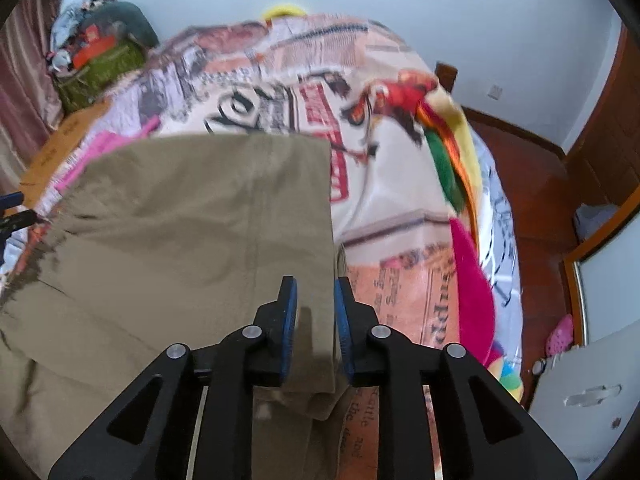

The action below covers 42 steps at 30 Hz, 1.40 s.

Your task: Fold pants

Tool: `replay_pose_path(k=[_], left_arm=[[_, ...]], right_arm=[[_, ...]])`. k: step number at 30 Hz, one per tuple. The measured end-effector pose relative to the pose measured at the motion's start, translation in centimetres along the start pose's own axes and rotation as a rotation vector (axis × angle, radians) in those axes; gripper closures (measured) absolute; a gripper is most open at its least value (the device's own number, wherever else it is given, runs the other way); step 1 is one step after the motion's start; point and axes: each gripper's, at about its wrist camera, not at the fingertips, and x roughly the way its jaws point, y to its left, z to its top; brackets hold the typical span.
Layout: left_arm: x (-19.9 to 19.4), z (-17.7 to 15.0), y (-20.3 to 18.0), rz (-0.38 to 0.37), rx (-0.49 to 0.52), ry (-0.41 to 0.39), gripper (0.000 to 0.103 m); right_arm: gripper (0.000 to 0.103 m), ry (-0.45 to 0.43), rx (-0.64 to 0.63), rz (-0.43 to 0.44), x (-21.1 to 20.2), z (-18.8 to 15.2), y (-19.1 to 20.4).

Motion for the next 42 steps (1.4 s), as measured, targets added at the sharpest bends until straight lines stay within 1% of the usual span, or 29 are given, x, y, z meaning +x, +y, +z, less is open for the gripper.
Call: replay_pose_path(k=[2,5,6,8,10,11,14,17,22,25,27,29,32,33,34,35,36,37,38,39,40,42], left_arm=[[-0.5,1.1,0.8,0.003,-0.025,-0.024,0.017],[-0.5,2.6,1.7,0.033,-0.043,-0.048,0.016],[-0.4,2.9,1.9,0.032,-0.047,-0.050,0.015],[0.3,3.9,2.3,0.023,-0.061,-0.048,0.015],[1.1,4.4,2.5,0.014,-0.068,-0.036,0.014],[1.8,4.6,2.6,0.005,-0.072,-0.024,0.014],[3.8,5.1,2.6,-0.015,-0.084,0.017,0.014],[5.7,5.2,2.6,-0.030,-0.097,0.055,0.014],[7.9,5.2,2.0,-0.061,-0.091,0.084,0.014],[9.2,5.1,1.4,-0.084,-0.080,0.105,0.014],[10.1,5.0,1.1,-0.103,-0.081,0.124,0.014],[11.1,4.8,1.0,-0.118,-0.094,0.140,0.014],[11.8,4.8,0.9,-0.139,-0.115,0.151,0.014],[11.9,4.9,1.0,-0.143,-0.122,0.152,0.014],[12.0,4.9,1.1,-0.147,-0.133,0.151,0.015],[11.9,4.9,1.2,-0.156,-0.143,0.150,0.019],[11.9,5.0,1.2,-0.172,-0.148,0.153,0.027],[11.9,5.0,1.1,-0.183,-0.149,0.156,0.031],[11.8,4.9,1.0,-0.196,-0.149,0.160,0.038],[11.7,5.0,0.8,-0.190,-0.145,0.159,0.040],[11.5,5.0,0.5,-0.168,-0.134,0.149,0.041],[11.2,5.0,0.2,-0.141,-0.119,0.138,0.047]], right_arm=[[0.082,-0.026,-0.001,0.008,-0.5,0.7,0.2],[0.075,-0.057,0.012,0.019,-0.8,2.0,0.4],[0.073,-0.065,0.018,0.023,-0.7,2.5,0.5],[0.069,-0.081,0.031,0.027,-0.1,3.6,0.5],[0.061,-0.086,0.040,0.030,0.5,4.3,0.4],[0.060,-0.085,0.046,0.033,0.9,4.6,0.4],[0.059,-0.071,0.065,0.059,2.6,5.6,0.3],[0.059,-0.063,0.063,0.065,4.3,6.3,0.3],[0.059,-0.050,0.067,0.072,7.4,7.4,-0.1],[0.059,-0.032,0.084,0.066,9.5,7.9,-0.5],[0.059,-0.013,0.098,0.080,10.8,8.2,-0.7],[0.059,-0.001,0.111,0.098,11.6,8.3,-0.7],[0.059,-0.017,0.125,0.117,11.9,8.4,-0.7],[0.062,-0.024,0.129,0.120,11.8,8.4,-0.6],[0.068,-0.031,0.127,0.117,11.8,8.3,-0.5],[0.071,-0.035,0.123,0.105,11.7,8.2,-0.4],[0.078,-0.040,0.120,0.087,11.6,8.1,-0.4],[0.088,-0.043,0.117,0.078,11.7,8.1,-0.5],[0.088,-0.045,0.117,0.074,11.7,8.2,-0.6],[0.089,-0.048,0.121,0.076,11.5,8.2,-0.6],[0.091,-0.053,0.120,0.071,11.4,8.3,-0.6],[0.096,-0.077,0.116,0.049,10.8,8.3,-0.6]])
